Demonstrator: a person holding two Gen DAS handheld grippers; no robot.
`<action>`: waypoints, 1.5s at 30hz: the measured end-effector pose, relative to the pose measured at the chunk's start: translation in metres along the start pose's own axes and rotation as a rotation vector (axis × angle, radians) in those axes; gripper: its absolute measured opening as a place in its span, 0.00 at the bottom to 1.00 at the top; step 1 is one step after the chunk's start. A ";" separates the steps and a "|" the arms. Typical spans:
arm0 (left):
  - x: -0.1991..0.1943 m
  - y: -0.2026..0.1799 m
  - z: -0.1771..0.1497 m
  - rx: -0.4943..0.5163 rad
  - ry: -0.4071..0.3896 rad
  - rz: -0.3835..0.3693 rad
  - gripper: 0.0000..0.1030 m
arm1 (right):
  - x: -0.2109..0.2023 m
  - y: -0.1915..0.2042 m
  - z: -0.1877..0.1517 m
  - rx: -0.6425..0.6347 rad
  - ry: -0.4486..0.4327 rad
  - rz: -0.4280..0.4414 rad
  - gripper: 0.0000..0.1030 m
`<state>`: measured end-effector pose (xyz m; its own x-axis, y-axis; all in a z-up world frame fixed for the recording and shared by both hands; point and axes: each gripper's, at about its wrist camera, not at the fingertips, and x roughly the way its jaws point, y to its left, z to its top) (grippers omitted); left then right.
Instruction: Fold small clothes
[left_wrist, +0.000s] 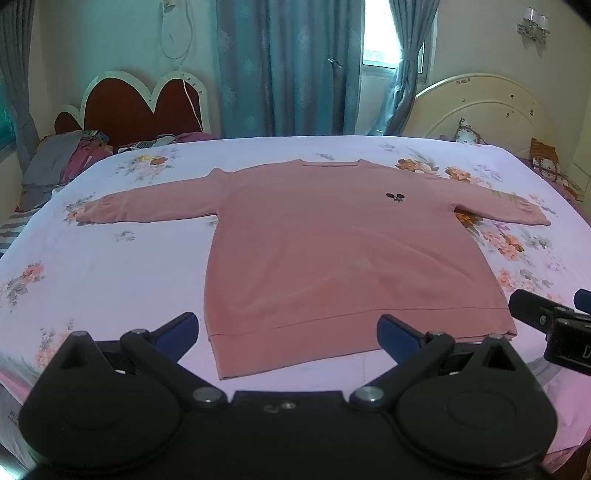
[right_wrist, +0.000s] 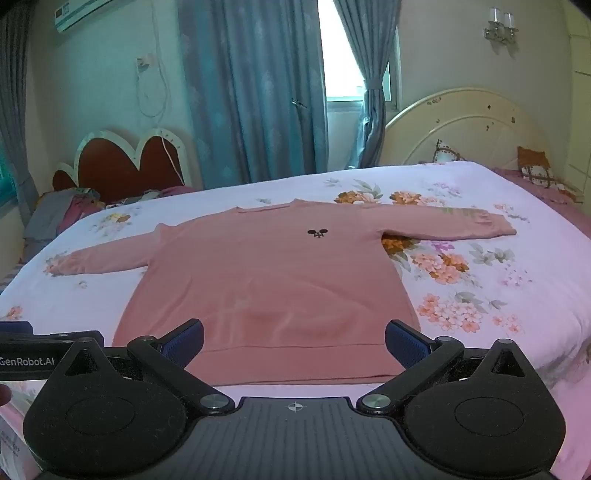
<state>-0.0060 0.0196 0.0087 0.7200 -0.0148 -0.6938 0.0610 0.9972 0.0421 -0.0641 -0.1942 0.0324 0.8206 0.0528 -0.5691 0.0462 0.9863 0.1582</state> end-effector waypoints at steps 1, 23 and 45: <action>0.000 0.000 0.000 -0.001 0.000 0.001 1.00 | 0.001 0.000 0.000 0.000 0.000 0.000 1.00; -0.001 0.002 0.000 -0.009 0.002 0.005 1.00 | 0.001 0.000 0.001 0.000 0.001 -0.001 1.00; 0.002 0.001 0.004 -0.018 0.005 0.016 1.00 | 0.010 -0.004 0.006 0.006 0.008 0.001 1.00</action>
<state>-0.0016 0.0207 0.0099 0.7173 0.0019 -0.6967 0.0367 0.9985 0.0405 -0.0528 -0.1989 0.0314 0.8162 0.0546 -0.5752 0.0493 0.9853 0.1635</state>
